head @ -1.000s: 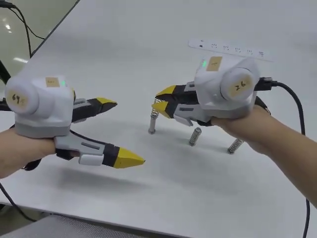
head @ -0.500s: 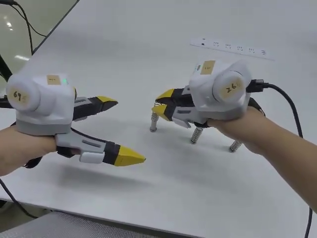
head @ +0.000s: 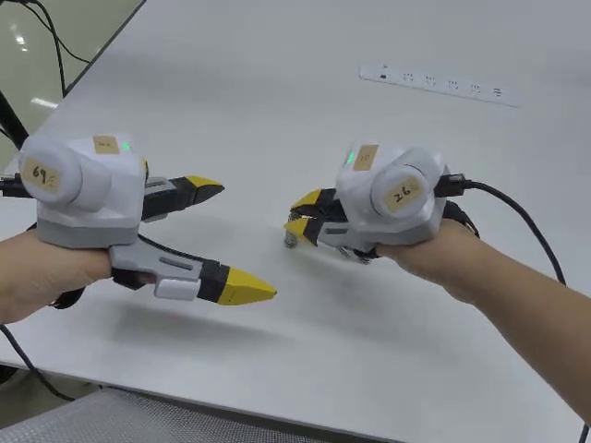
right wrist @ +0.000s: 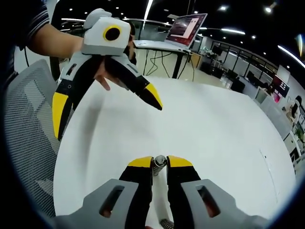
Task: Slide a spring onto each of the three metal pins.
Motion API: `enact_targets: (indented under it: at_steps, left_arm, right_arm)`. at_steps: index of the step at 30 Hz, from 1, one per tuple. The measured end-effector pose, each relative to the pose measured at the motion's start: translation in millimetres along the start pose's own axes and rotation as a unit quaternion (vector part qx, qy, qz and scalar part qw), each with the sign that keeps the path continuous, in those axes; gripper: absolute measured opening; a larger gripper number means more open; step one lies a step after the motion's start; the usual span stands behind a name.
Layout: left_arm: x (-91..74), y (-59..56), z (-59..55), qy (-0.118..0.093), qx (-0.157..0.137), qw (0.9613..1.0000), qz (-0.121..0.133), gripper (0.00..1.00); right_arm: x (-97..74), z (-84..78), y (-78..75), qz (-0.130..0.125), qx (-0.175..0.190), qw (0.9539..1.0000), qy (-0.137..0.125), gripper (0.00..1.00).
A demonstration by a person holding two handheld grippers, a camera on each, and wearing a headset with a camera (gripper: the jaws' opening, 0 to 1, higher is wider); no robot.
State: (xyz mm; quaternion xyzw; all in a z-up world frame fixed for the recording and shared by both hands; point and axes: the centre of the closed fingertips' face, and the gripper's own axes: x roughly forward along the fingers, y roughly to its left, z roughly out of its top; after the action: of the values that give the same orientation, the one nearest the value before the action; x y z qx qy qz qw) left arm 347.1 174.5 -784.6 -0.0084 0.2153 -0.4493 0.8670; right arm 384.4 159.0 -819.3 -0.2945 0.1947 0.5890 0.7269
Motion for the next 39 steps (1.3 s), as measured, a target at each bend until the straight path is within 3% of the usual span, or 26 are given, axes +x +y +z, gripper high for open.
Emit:
enact_targets:
  at_steps: [19,26,39]
  left_arm:
    - [8.5,-3.6,9.6,-0.003,0.009,0.9999,-0.01,0.97]
    - [9.6,-5.3,14.3,-0.005,0.013,0.9998,-0.012,0.96]
    - [14.5,-12.0,19.2,-0.007,0.022,0.9996,-0.018,0.96]
  right_arm:
    - [-7.9,7.3,-0.9,-0.007,0.007,0.9999,-0.013,0.13]
    - [-20.9,9.1,1.3,-0.005,0.043,0.9984,-0.037,0.17]
    - [-47.9,3.9,2.5,-0.02,0.095,0.9925,-0.074,0.37]
